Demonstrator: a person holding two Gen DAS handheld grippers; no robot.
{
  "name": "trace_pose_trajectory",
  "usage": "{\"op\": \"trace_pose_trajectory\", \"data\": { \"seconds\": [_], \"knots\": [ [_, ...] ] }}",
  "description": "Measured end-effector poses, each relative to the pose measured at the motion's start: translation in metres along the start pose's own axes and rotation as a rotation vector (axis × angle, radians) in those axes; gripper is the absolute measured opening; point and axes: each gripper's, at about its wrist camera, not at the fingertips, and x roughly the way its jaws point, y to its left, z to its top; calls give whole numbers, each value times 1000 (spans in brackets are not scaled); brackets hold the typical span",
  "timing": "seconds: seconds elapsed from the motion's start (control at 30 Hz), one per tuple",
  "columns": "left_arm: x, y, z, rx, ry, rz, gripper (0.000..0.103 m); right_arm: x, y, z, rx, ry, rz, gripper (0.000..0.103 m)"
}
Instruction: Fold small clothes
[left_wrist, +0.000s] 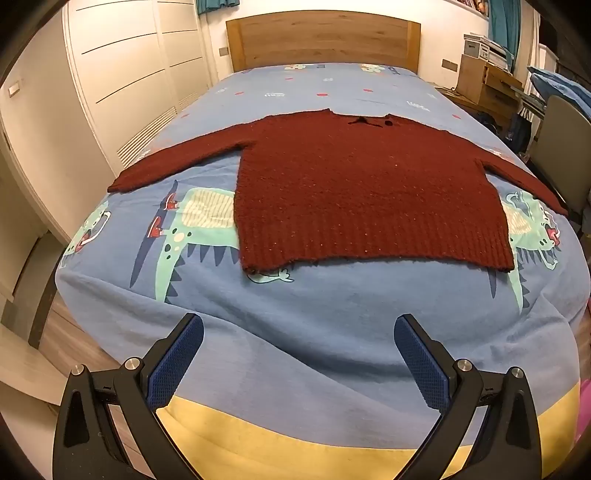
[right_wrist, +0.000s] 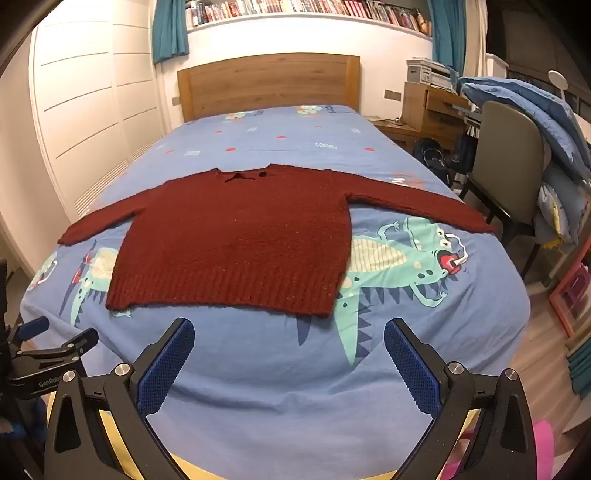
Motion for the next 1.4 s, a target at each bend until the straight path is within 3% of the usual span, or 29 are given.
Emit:
{"op": "trace_pose_trajectory", "data": {
  "seconds": [0.7, 1.4],
  "knots": [
    [2, -3, -1, -20, 17, -32, 102, 3, -1, -1, 3, 8, 8, 103],
    [5, -5, 0, -16, 40, -47, 102, 20, -6, -3, 24, 86, 60, 103]
  ]
}}
